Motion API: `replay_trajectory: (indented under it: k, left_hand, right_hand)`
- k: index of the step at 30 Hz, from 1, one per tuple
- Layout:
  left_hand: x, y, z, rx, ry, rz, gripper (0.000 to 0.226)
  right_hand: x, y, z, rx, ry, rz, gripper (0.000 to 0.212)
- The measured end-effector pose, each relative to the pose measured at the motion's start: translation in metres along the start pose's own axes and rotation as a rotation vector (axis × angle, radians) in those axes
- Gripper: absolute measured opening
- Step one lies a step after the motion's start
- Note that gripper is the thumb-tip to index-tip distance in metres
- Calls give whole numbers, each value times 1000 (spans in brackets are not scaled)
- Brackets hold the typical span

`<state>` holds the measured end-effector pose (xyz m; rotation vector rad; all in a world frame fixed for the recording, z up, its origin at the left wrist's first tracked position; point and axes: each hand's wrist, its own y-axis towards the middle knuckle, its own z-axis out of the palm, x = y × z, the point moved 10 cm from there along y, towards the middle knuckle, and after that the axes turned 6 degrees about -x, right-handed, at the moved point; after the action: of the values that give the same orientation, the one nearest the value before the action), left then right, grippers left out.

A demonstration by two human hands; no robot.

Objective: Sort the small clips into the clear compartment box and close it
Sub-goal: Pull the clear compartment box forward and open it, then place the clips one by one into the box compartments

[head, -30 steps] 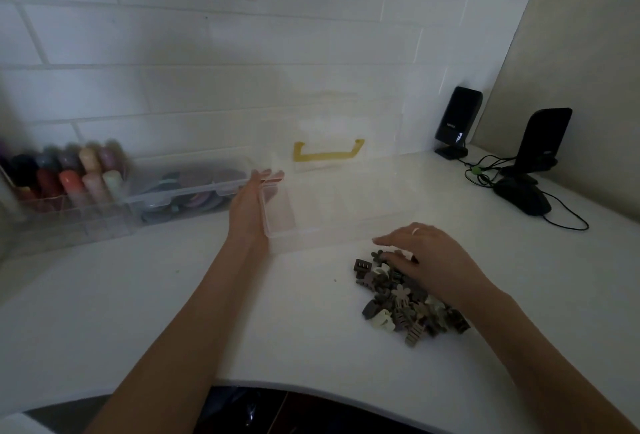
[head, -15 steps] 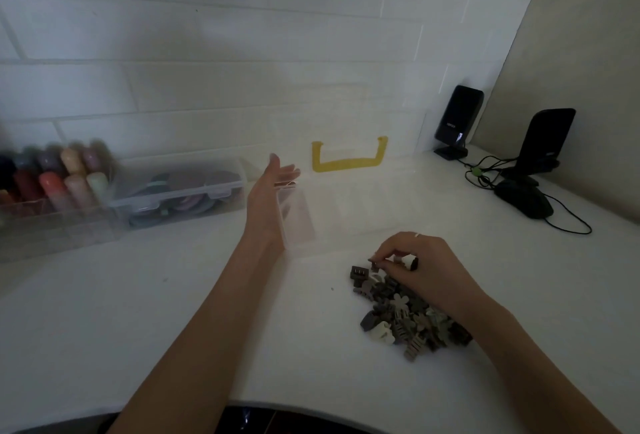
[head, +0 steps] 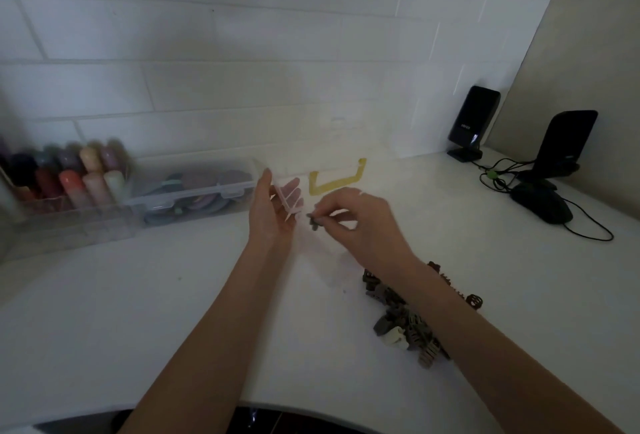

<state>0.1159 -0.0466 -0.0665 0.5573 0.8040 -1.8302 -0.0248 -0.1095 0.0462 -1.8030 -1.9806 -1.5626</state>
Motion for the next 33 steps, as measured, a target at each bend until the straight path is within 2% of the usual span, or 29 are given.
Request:
replay_trajectory:
  k: [3,5,9,12,14,17,21,24,27,29,31,33]
  left_hand:
    - [2,-4,4,61,40,-31,32]
    - [4,-5,5,74,74,-27,34]
    - [3,-7,6,73,146,33,16]
    - [0,-5,10,105,174,62,20]
    - [1,-1,12,134,188,57,14]
    - [9,-2,12,146,350,35,19]
    - [17,-9,7,169,582,26,34]
    - [22,-14,13,300,631,-3,52]
    - [24,-23,23,408,559,-14,62]
    - [23,-27,26,425,506,2,53]
    - [19,-27,29,439,464,27,39]
    - [12,-25,30,446,476,75,36]
  right_hand:
    - [-3,6,19,69,-165,-55,5]
    - [-8,8,19,116,-233,-49,10]
    - [-15,4,-12,104,-175,-27,21]
    - [-41,-10,-31,252,-256,52,37]
    - [-58,-19,-35,327,-342,80,34]
    - [-64,-21,-34,256,-394,10,13]
    - [-60,-24,-33,94,-484,5,1]
    - [-50,-28,-31,50,-570,-53,5]
    - [-43,-29,-24,101,-480,-85,5]
    - [-41,-30,-19,145,-422,-85,8]
    - [-37,-31,-21,167,-389,-90,23]
    - [-29,-29,-37,117,-334,-63,35]
